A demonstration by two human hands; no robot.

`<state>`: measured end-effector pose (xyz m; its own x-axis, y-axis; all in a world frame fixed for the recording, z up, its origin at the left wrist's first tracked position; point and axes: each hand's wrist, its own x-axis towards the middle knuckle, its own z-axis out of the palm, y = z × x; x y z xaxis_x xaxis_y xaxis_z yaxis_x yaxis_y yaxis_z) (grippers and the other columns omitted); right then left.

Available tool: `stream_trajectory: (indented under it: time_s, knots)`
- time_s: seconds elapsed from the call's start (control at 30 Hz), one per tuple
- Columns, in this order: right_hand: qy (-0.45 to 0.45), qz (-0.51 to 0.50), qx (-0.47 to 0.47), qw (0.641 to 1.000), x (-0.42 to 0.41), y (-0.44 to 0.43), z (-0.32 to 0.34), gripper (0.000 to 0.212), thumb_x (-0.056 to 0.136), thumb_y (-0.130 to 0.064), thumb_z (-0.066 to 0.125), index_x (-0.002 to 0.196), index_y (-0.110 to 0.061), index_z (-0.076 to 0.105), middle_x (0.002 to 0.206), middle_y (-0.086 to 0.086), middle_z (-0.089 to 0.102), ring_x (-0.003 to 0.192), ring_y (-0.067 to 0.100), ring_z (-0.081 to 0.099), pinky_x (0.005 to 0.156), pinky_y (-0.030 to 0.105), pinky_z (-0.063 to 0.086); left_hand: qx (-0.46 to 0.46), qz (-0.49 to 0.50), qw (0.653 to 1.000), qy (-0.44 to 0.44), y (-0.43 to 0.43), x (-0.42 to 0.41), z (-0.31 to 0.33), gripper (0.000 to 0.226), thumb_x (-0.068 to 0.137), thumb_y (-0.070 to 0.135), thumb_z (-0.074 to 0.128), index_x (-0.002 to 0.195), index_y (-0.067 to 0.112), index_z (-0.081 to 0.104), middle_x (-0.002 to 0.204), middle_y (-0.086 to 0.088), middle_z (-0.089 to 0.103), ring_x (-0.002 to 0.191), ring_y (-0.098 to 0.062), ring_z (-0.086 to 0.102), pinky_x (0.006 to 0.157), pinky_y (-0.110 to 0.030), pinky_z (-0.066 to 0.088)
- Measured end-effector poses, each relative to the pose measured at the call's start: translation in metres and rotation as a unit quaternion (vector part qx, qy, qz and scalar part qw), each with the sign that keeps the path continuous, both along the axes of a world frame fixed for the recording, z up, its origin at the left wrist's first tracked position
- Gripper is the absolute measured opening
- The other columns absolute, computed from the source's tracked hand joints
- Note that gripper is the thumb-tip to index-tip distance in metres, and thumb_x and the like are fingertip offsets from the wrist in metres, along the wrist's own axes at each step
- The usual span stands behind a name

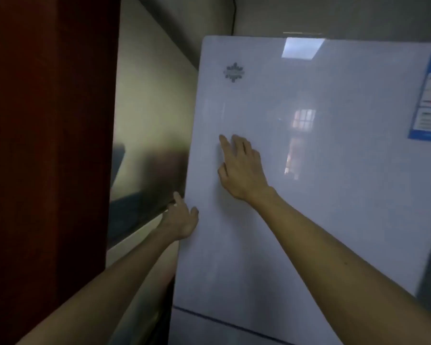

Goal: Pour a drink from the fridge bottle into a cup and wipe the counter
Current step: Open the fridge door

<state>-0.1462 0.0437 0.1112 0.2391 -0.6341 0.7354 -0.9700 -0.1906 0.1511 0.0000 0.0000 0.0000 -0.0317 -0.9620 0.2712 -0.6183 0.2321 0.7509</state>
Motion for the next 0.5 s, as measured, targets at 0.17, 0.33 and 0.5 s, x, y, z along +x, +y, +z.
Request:
stream_trajectory:
  time_s: [0.17, 0.33, 0.5]
  knots:
    - [0.0, -0.008, -0.082, 0.997, 0.021, -0.04, 0.02, 0.069, 0.093, -0.019, 0.044, 0.155, -0.013, 0.014, 0.161, 0.019, 0.011, 0.149, 0.034, 0.008, 0.12, 0.053, 0.003, -0.005, -0.068, 0.988, 0.137, -0.016, -0.002, 0.0, 0.059, 0.101, 0.03, 0.038, 0.148, 0.007, 0.012, 0.144, -0.012, 0.043, 0.121, -0.027, 0.051, 0.093, -0.03, 0.039]
    - [0.031, -0.05, -0.142, 0.988, 0.035, -0.078, 0.025, 0.066, 0.097, -0.031, 0.038, 0.156, -0.016, 0.013, 0.162, 0.018, 0.002, 0.149, 0.039, -0.002, 0.116, 0.062, -0.003, -0.006, -0.083, 0.976, 0.2, -0.019, -0.012, -0.005, 0.039, 0.102, 0.019, 0.036, 0.136, 0.006, 0.023, 0.136, -0.012, 0.046, 0.108, -0.02, 0.049, 0.091, -0.028, 0.038]
    - [0.051, -0.1, -0.204, 0.972, 0.041, -0.099, 0.017, 0.063, 0.1, -0.037, 0.029, 0.156, -0.017, 0.01, 0.161, 0.022, 0.006, 0.147, 0.045, 0.003, 0.113, 0.069, 0.002, -0.019, -0.079, 0.969, 0.234, -0.021, -0.014, -0.006, 0.034, 0.1, 0.016, 0.039, 0.131, 0.007, 0.028, 0.124, -0.007, 0.048, 0.103, -0.016, 0.047, 0.087, -0.028, 0.037]
